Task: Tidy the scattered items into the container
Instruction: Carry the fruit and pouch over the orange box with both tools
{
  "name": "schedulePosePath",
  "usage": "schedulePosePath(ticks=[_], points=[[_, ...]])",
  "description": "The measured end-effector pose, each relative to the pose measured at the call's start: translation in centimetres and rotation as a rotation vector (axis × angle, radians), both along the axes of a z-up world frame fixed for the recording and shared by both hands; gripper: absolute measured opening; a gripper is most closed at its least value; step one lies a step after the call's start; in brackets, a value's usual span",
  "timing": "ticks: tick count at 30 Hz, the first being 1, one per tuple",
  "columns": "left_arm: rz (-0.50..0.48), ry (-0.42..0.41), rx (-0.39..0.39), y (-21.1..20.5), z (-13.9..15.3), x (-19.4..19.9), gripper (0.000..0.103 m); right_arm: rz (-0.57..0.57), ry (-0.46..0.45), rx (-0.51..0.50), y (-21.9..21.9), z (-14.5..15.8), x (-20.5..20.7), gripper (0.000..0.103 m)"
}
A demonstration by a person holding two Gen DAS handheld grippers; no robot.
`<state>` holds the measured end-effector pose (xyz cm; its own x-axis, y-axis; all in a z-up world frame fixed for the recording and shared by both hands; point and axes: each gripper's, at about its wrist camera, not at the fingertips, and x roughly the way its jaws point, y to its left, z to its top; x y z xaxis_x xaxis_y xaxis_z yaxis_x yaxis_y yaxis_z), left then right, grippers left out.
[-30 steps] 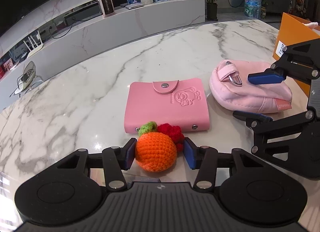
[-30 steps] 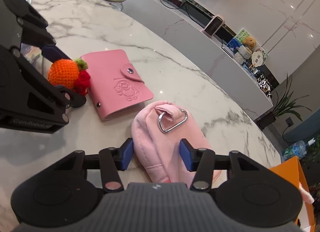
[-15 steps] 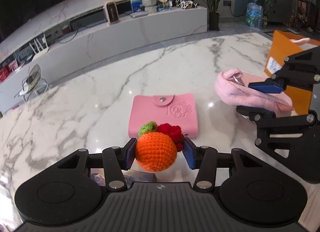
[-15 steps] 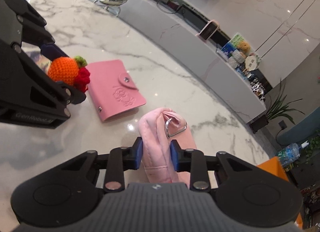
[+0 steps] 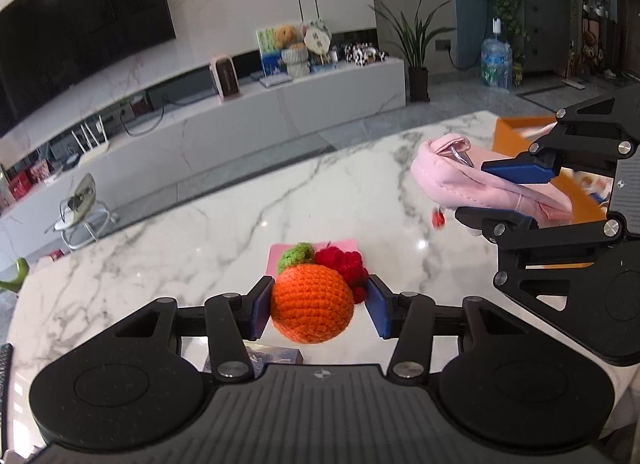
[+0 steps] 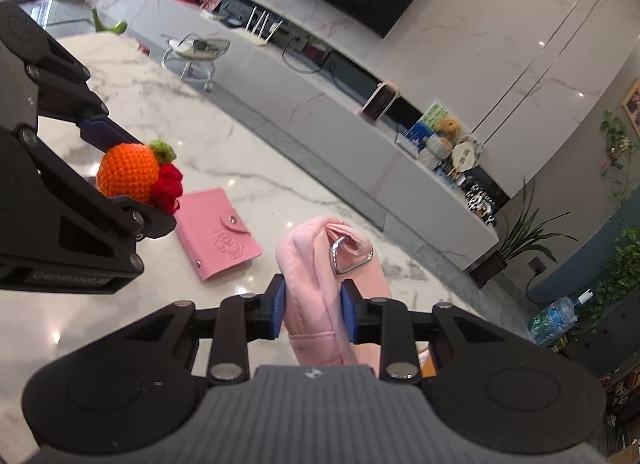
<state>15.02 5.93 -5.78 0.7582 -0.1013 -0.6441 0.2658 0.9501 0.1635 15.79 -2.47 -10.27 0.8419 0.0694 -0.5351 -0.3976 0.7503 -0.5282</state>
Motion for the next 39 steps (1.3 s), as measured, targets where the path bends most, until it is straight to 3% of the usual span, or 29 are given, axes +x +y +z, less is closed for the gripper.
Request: schedulePosePath(ticks=[20,31,39], points=[[-0.122,-0.161,0.064,-7.8,6.2,-6.0,0.057,-0.111,-0.172,0.106,-6.1,6.0,-8.4,0.031],[-0.223,-0.184,0.147,-14.1,6.3,-6.6,0.057,-0.259,-0.215,0.208,-13.6,6.4,-9.6,0.031],[-0.329,-0.168,0.230,-20.2,4.8,-5.8,0.057,-0.373,-0.216,0.290,-19.7,5.4,-8.8,0.031]])
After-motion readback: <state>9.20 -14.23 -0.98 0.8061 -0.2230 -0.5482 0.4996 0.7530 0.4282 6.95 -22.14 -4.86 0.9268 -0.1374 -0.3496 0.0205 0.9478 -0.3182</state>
